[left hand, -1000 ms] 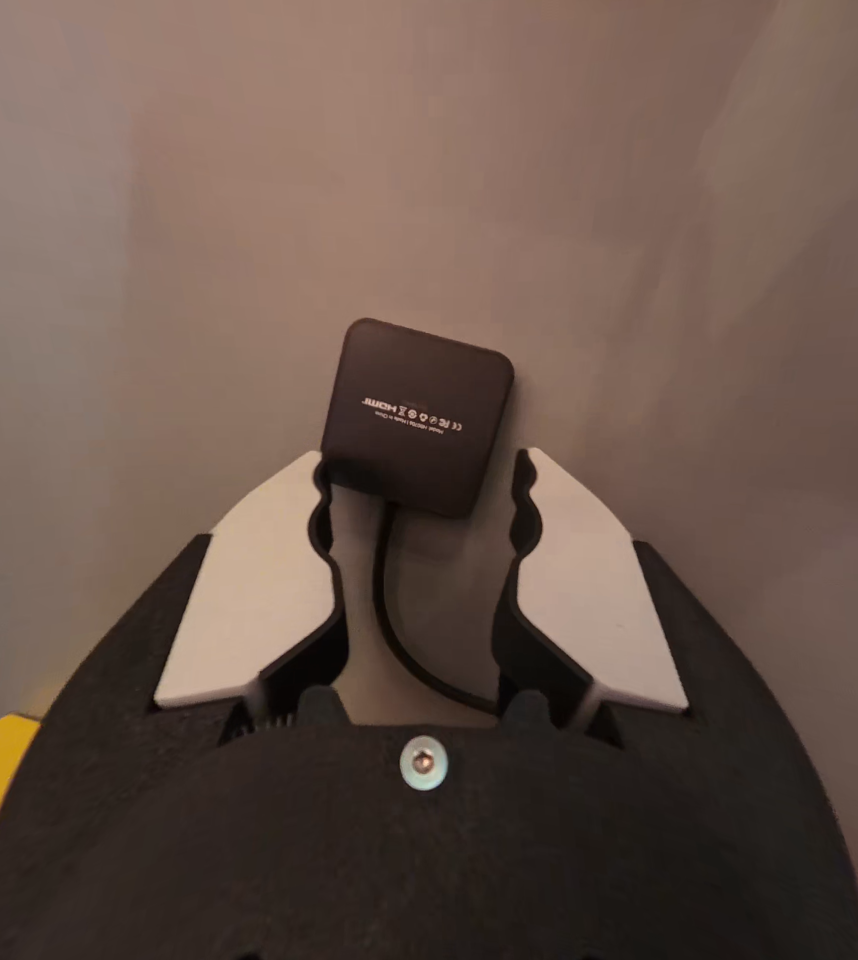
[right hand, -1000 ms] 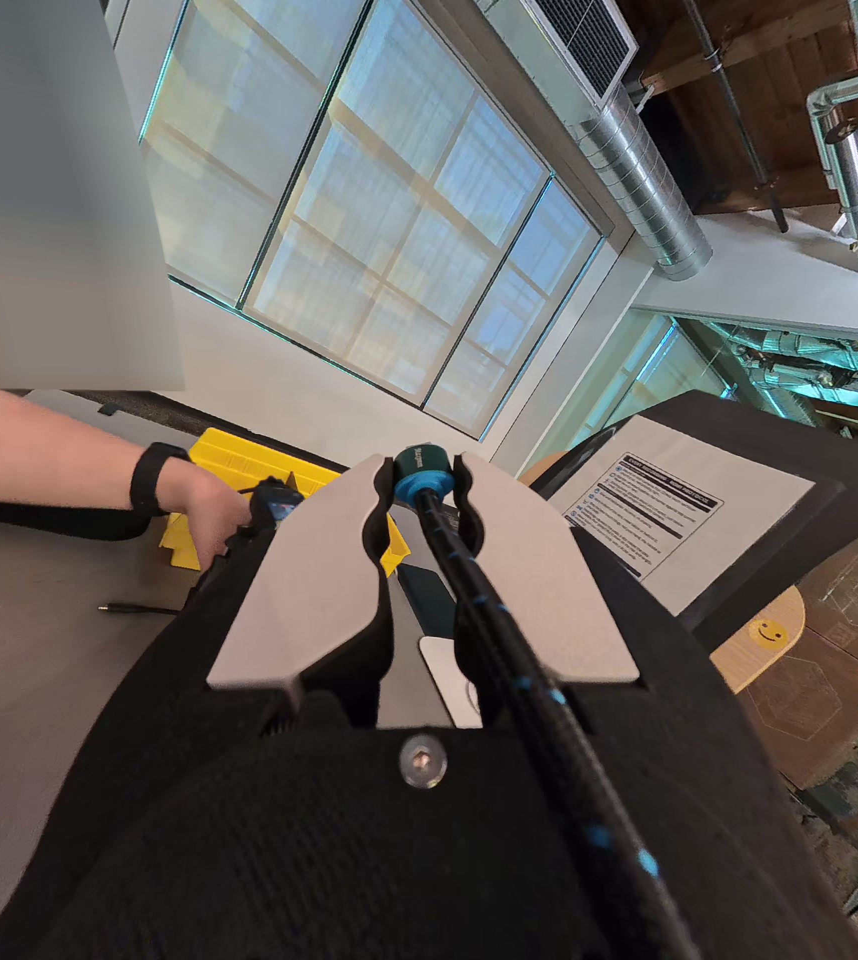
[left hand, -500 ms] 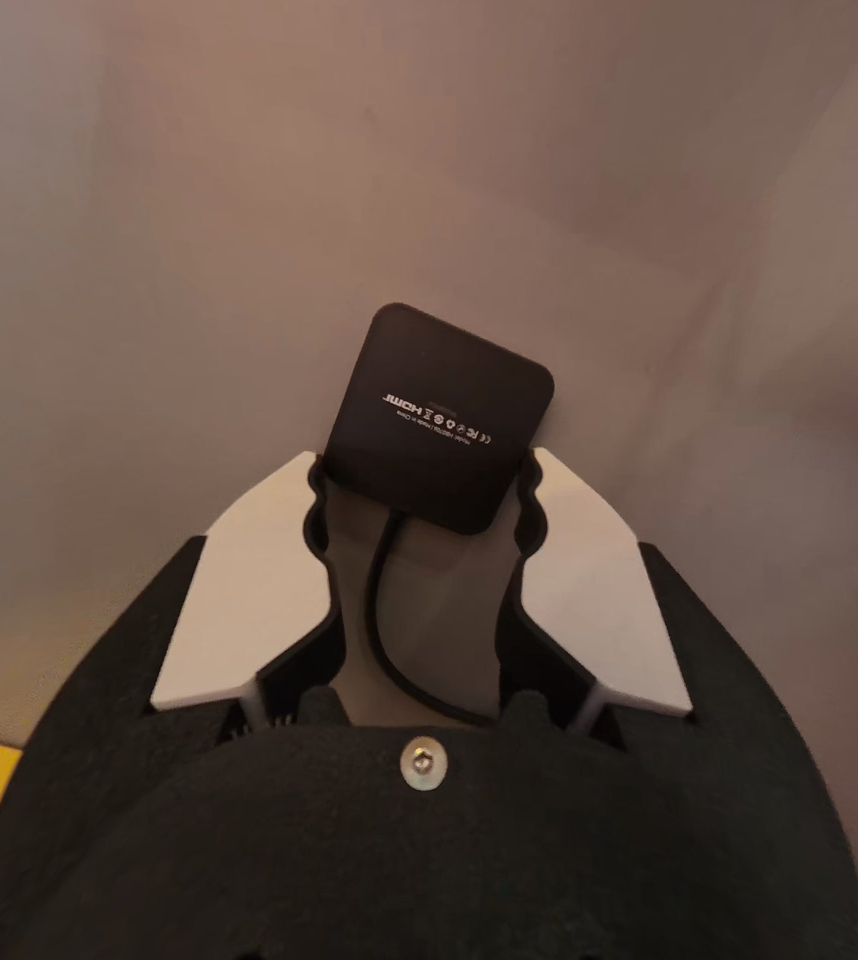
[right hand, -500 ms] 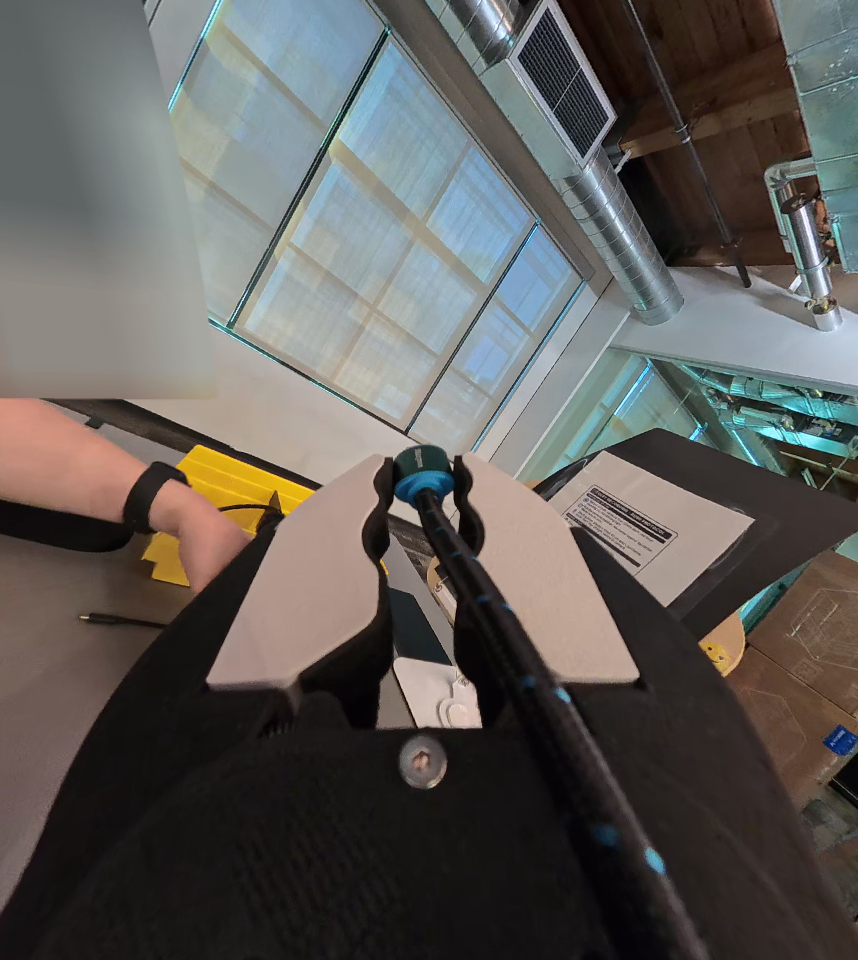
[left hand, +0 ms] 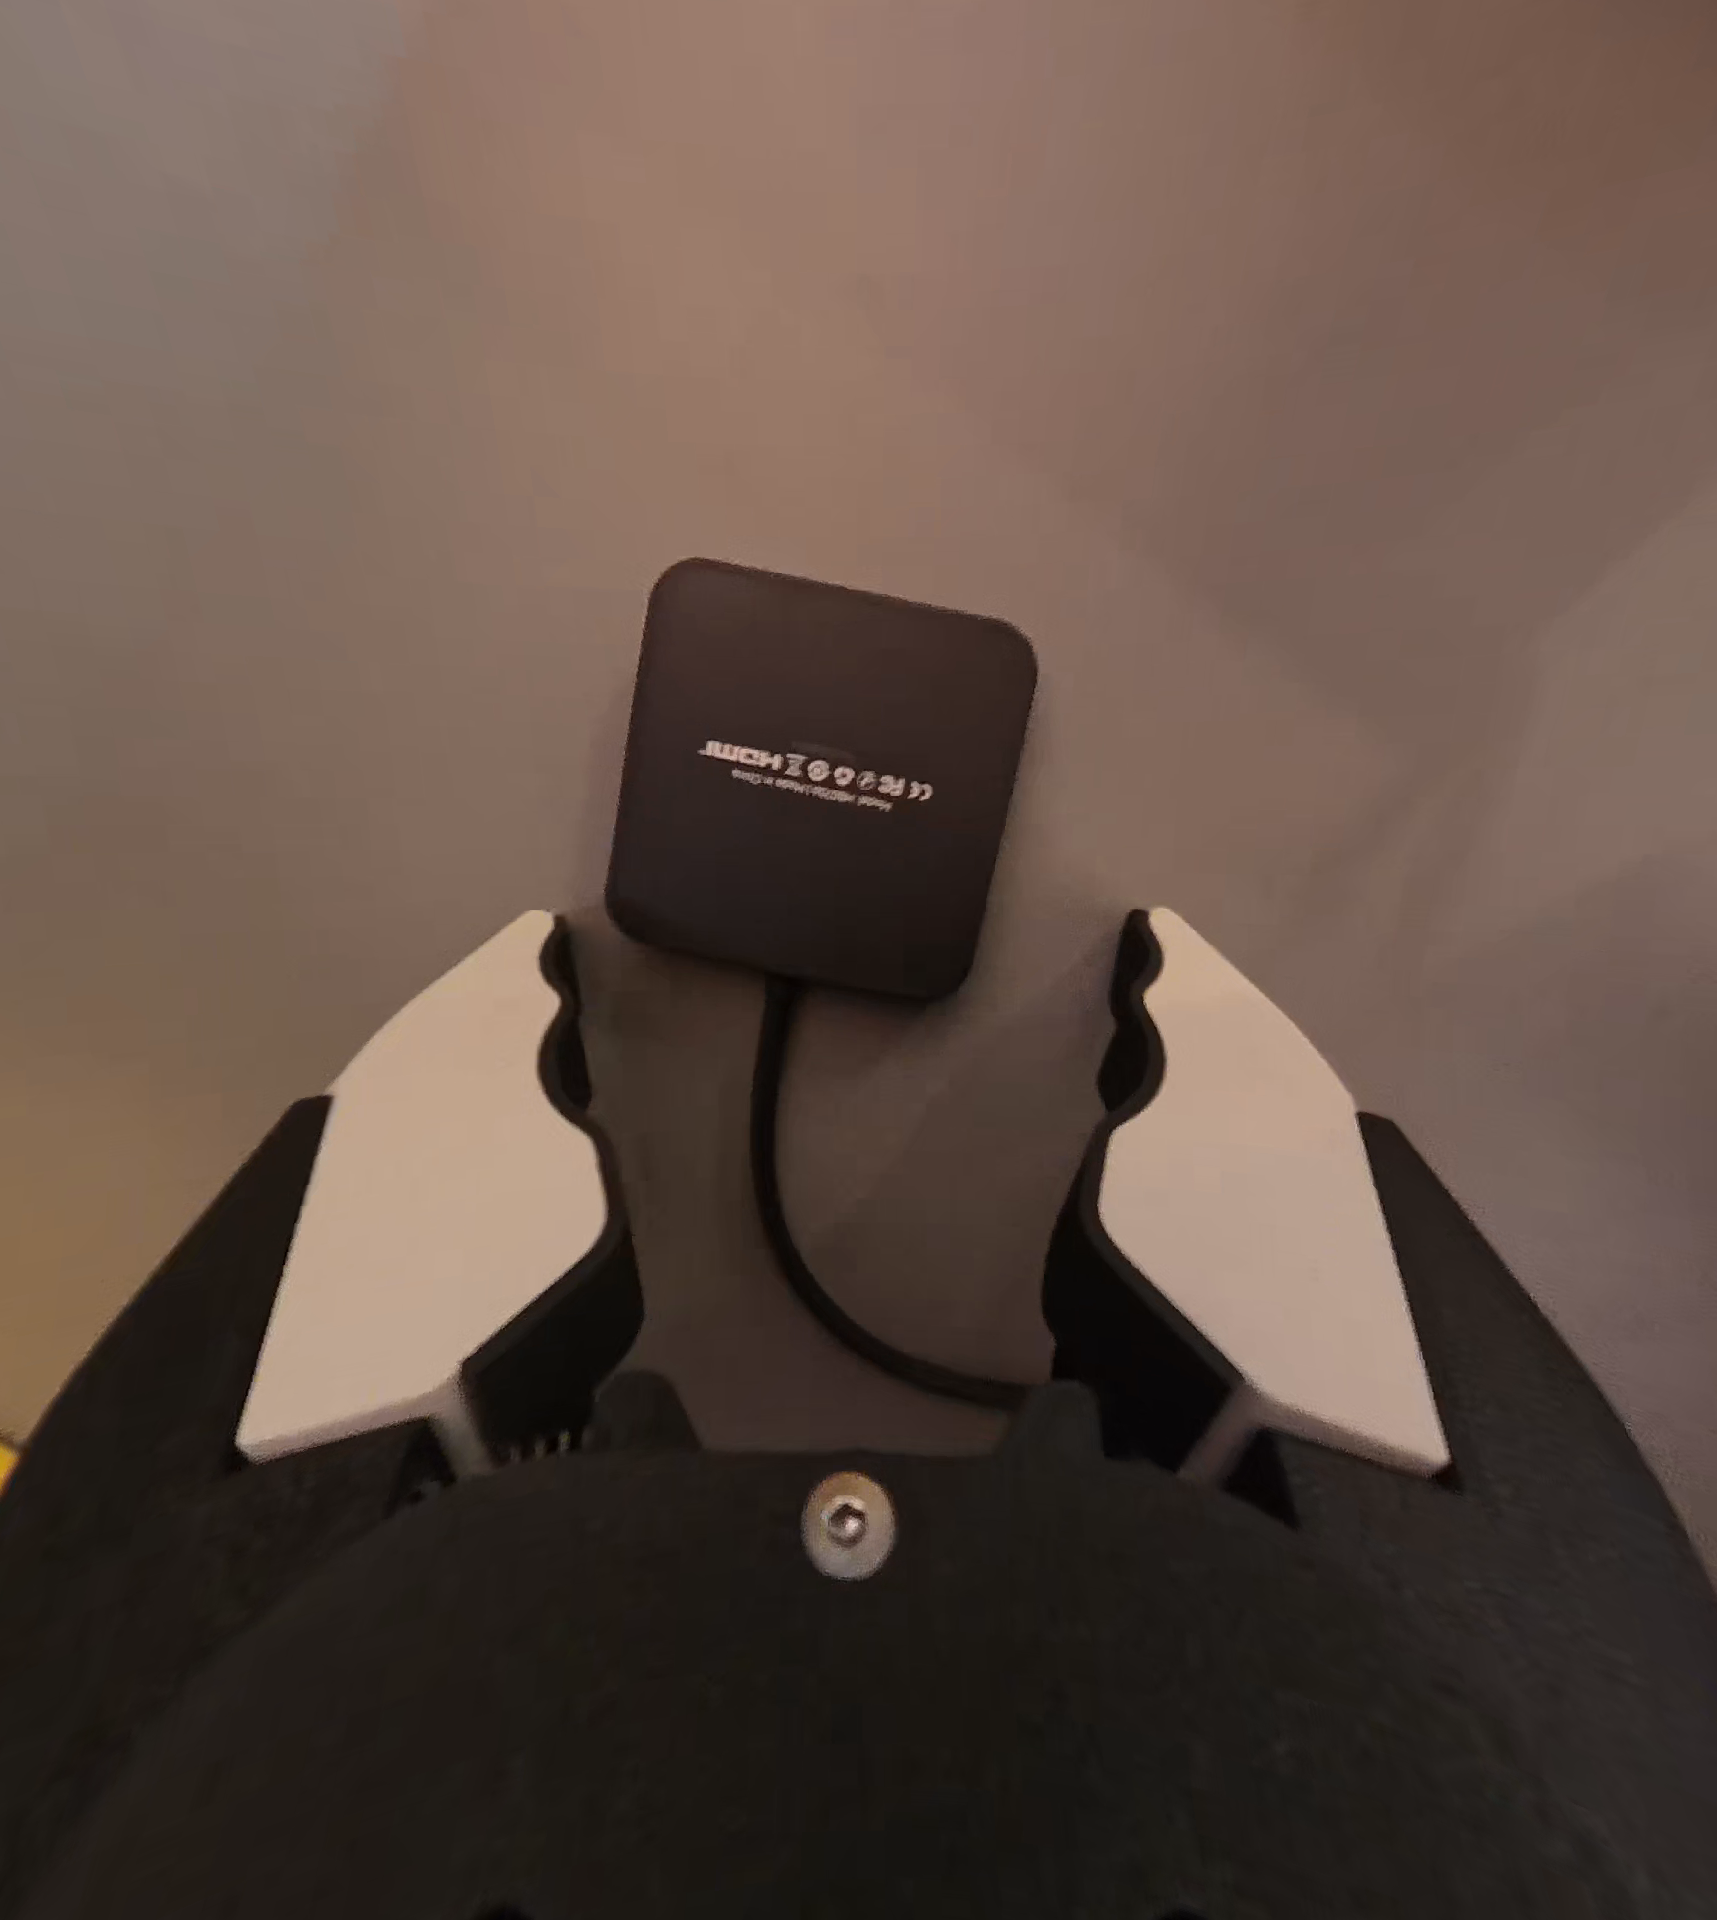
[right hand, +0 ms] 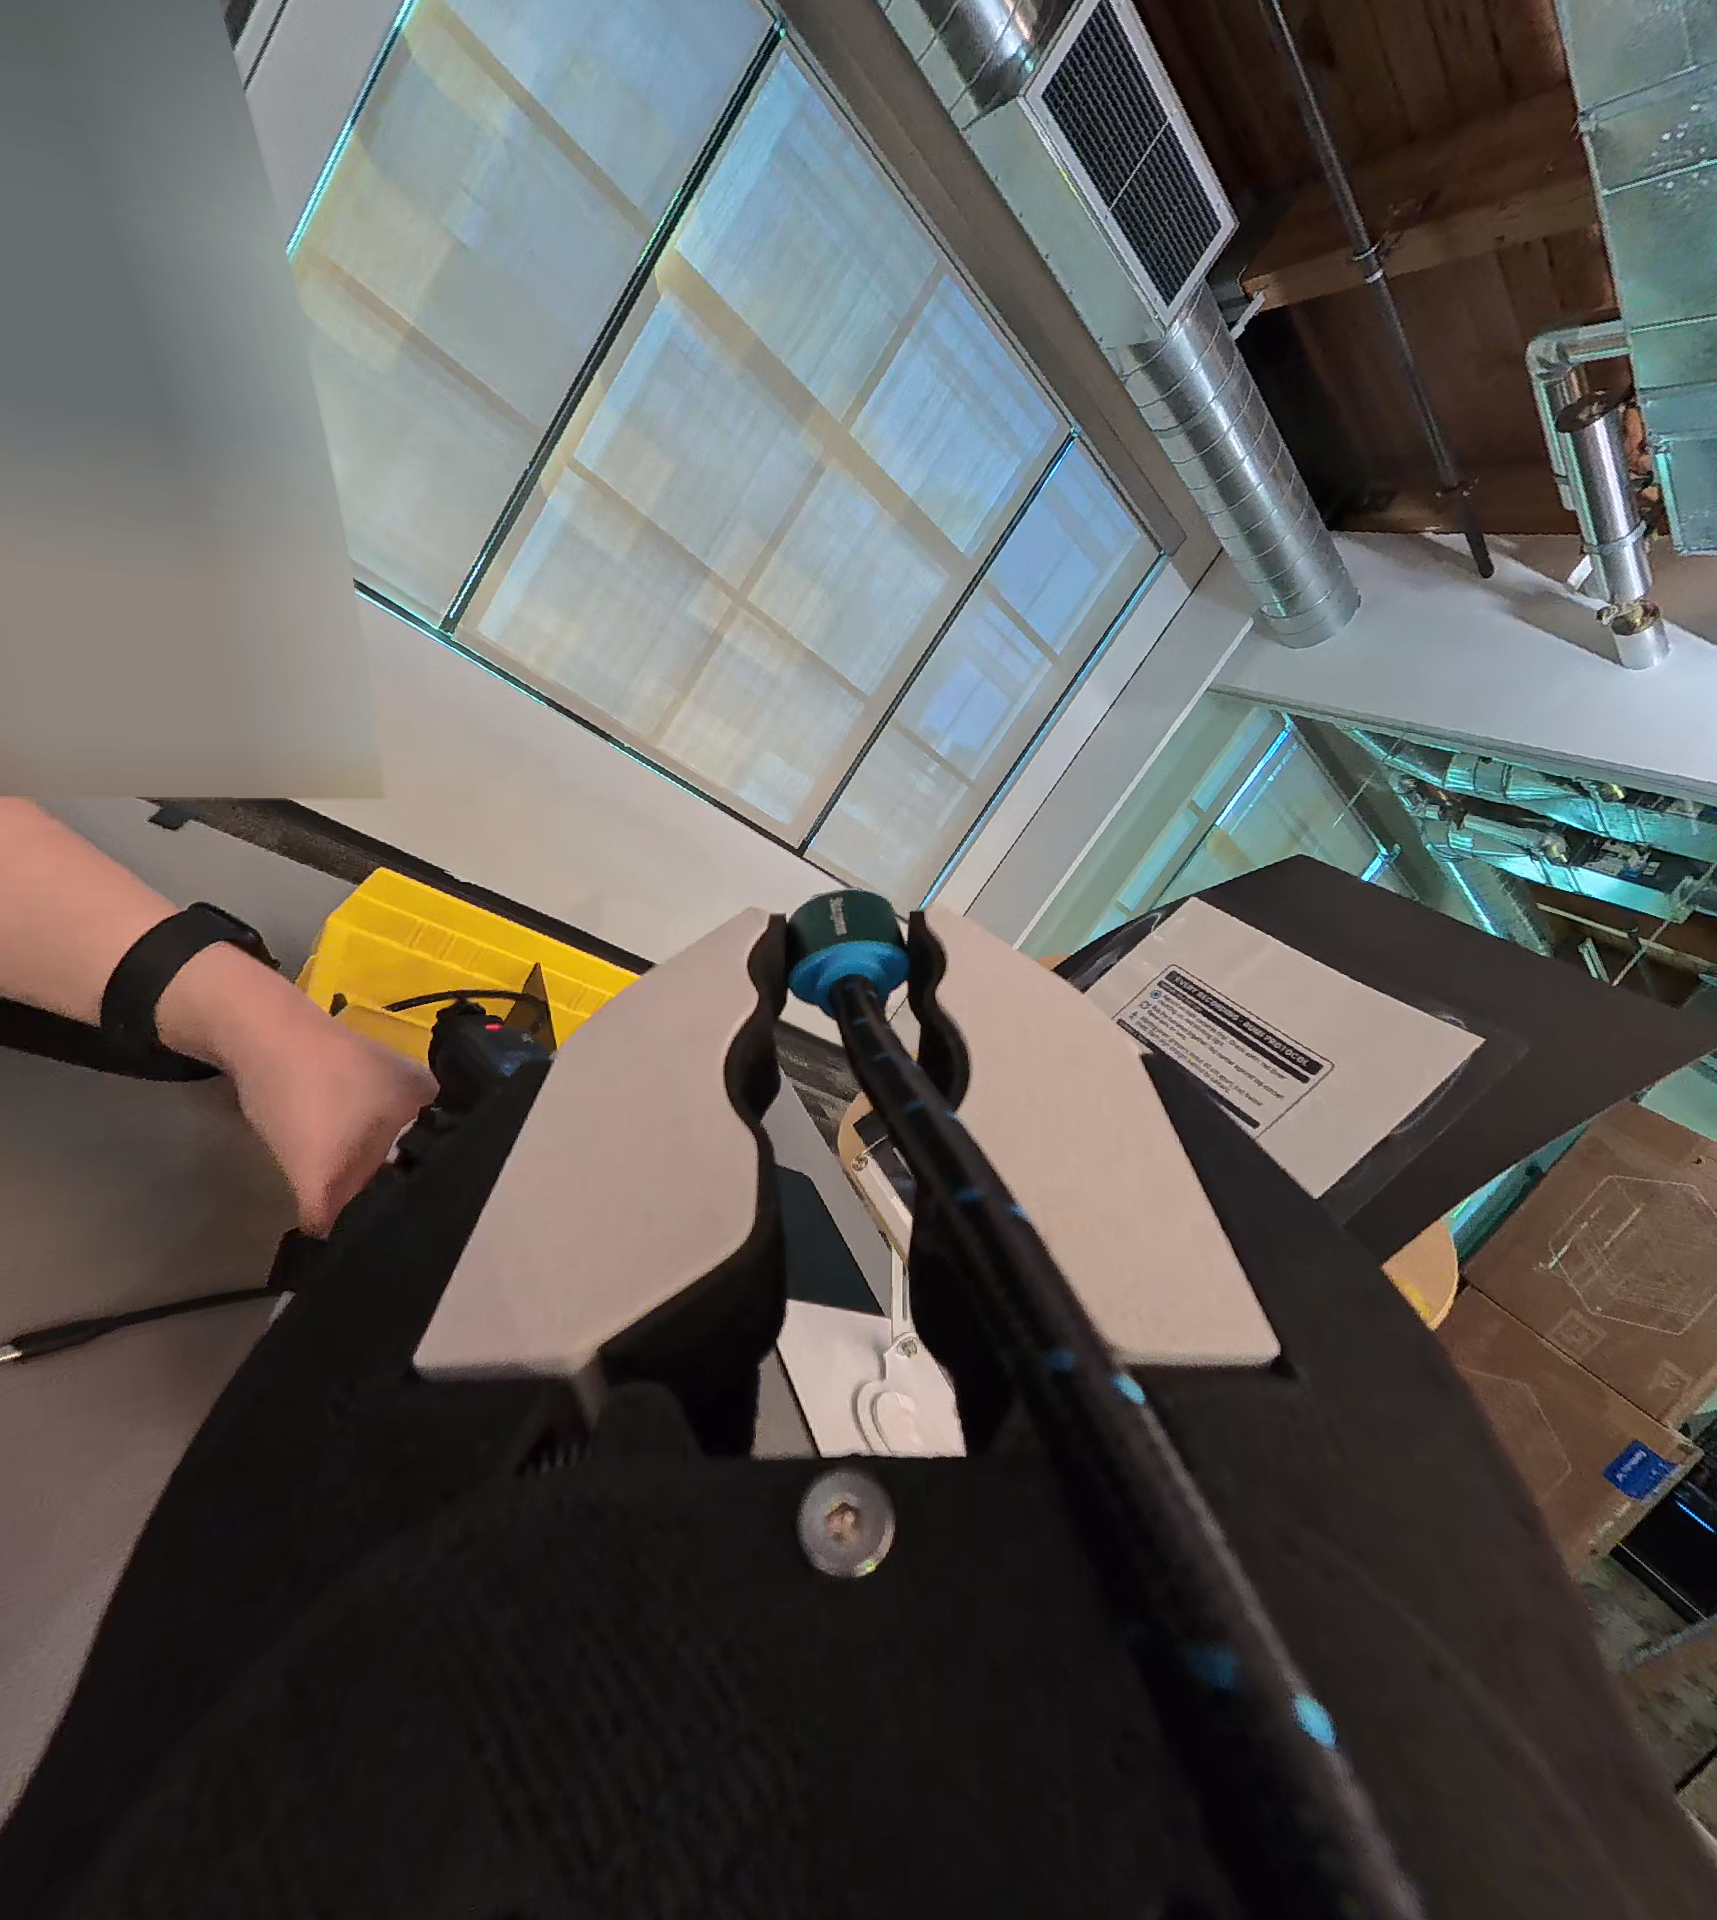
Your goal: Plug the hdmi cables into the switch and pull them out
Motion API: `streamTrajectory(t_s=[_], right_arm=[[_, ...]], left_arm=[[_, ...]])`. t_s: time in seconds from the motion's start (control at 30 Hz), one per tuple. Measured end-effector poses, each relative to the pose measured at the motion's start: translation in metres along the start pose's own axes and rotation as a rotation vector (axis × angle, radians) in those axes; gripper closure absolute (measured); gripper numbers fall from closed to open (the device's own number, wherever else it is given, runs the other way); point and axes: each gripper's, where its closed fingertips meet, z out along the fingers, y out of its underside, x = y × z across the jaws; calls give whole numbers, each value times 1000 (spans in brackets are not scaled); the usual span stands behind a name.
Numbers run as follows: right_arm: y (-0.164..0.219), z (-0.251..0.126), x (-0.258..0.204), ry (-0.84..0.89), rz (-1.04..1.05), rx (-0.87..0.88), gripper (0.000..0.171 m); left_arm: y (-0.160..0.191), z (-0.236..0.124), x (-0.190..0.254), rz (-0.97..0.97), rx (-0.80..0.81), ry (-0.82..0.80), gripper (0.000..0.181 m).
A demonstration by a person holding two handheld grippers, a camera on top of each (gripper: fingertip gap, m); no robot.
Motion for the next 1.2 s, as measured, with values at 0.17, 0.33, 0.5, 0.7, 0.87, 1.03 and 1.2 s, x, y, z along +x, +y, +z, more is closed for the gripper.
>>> streamTrajectory(t_s=[0.17, 0.33, 0.5, 0.7, 0.87, 1.03, 1.2], right_arm=[[2, 0, 1, -2, 4, 0, 148], [2, 0, 0, -3, -2, -6, 148], [3, 0, 0, -2, -2, -8, 148], [7, 0, 0, 0, -5, -24, 148], [13, 1, 6, 27, 3, -55, 148], [30, 7, 23, 161, 1, -151, 148], [48, 26, 24, 302, -19, -229, 149]], left_arm=[[-5, 4, -1, 8, 39, 28, 83], [-6, 4, -2, 6, 79, 34, 84], [-11, 4, -4, -12, 149, 16, 104], [-13, 4, -3, 5, 173, 14, 114], [-27, -11, -9, -86, 265, 9, 114], [-70, -59, -25, -203, 459, 19, 114], [-113, -122, -37, -272, 693, 24, 114]])
